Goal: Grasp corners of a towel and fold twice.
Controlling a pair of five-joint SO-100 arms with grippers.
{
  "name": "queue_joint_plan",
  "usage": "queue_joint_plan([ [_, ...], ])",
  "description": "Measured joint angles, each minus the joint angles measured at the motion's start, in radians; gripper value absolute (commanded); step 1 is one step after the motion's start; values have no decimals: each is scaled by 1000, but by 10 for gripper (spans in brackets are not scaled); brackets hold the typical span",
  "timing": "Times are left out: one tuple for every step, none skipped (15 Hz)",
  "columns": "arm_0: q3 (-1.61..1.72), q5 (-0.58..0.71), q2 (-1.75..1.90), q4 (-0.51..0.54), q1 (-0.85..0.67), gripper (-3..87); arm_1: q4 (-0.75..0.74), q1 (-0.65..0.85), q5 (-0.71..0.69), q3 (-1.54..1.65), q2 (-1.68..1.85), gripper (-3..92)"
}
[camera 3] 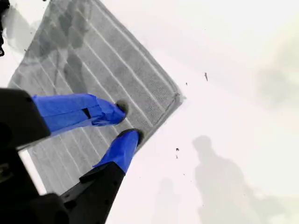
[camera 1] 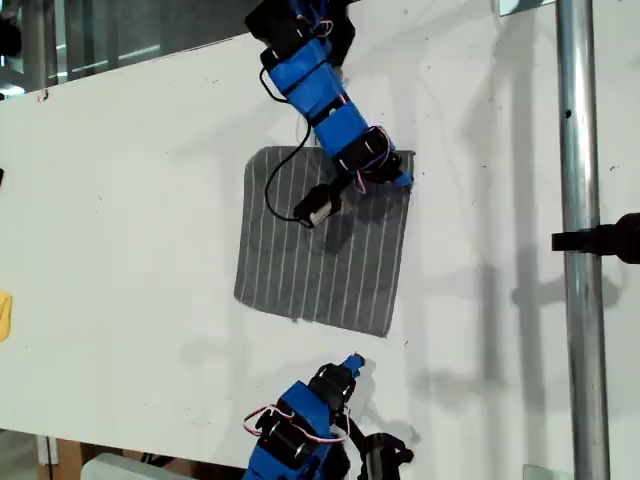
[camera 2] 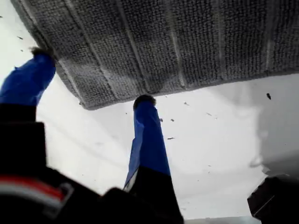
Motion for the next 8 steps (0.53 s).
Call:
queue_joint_plan([
  [0, -3, 0, 0, 5, 48, -25, 9, 0, 26, 0, 244],
  [0, -11, 0, 0, 11, 48, -57, 17, 0, 64, 9, 176],
  [0, -18, 0, 3, 12, 47, -126, 21, -6, 126, 40, 49],
  [0, -25, 0, 6, 12, 45, -209, 23, -8, 186, 72, -2],
  [0, -29, 0, 6, 12, 40, -268, 23, -6, 215, 89, -2],
  [0, -35, -6, 6, 12, 42, -308, 26, -3, 238, 98, -2],
  [0, -35, -26, 6, 11, 62, -330, 26, -3, 245, 103, -2],
  [0, -32, -49, 0, 8, 86, -341, 26, -3, 253, 106, -2],
])
